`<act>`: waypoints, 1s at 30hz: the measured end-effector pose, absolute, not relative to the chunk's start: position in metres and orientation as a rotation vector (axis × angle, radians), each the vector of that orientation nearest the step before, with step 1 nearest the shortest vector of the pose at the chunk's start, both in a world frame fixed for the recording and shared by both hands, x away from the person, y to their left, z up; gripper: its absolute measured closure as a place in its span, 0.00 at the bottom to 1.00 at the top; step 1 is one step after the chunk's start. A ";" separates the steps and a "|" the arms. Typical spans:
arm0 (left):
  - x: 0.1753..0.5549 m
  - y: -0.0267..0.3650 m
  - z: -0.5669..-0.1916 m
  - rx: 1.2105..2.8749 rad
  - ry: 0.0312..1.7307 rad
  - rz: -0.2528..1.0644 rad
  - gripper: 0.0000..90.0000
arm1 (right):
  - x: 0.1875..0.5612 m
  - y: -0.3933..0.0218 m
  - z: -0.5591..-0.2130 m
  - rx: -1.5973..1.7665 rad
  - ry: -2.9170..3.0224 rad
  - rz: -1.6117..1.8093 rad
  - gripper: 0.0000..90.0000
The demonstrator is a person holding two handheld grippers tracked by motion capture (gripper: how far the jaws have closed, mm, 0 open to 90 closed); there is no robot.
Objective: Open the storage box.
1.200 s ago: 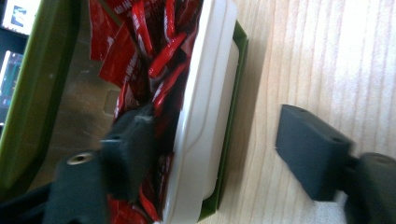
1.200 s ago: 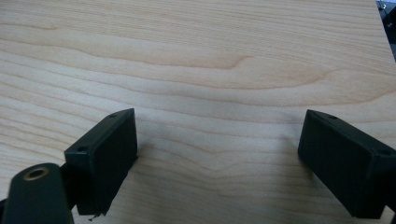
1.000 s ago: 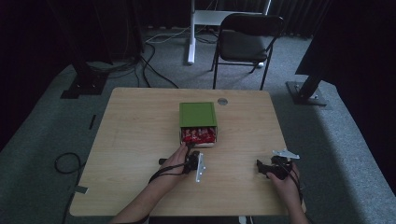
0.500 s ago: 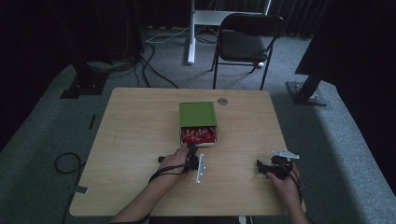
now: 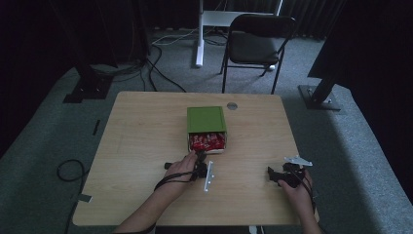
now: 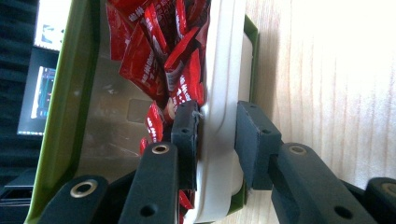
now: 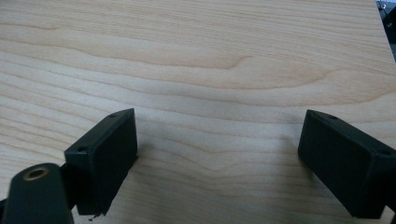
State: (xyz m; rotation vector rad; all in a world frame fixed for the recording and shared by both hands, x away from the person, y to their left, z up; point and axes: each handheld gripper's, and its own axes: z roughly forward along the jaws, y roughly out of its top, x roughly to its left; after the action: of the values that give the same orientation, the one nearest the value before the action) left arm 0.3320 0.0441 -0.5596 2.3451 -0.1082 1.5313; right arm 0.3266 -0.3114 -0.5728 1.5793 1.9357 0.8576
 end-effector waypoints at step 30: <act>0.314 0.043 -0.553 2.379 -0.098 1.476 0.80 | 0.327 -0.311 -0.573 1.579 1.935 0.858 0.13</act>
State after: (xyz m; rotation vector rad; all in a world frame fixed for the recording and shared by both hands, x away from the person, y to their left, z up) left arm 0.3141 0.0427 -0.5531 2.3789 -0.0980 1.4762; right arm 0.3266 -0.3114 -0.5728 1.5792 1.9355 0.8579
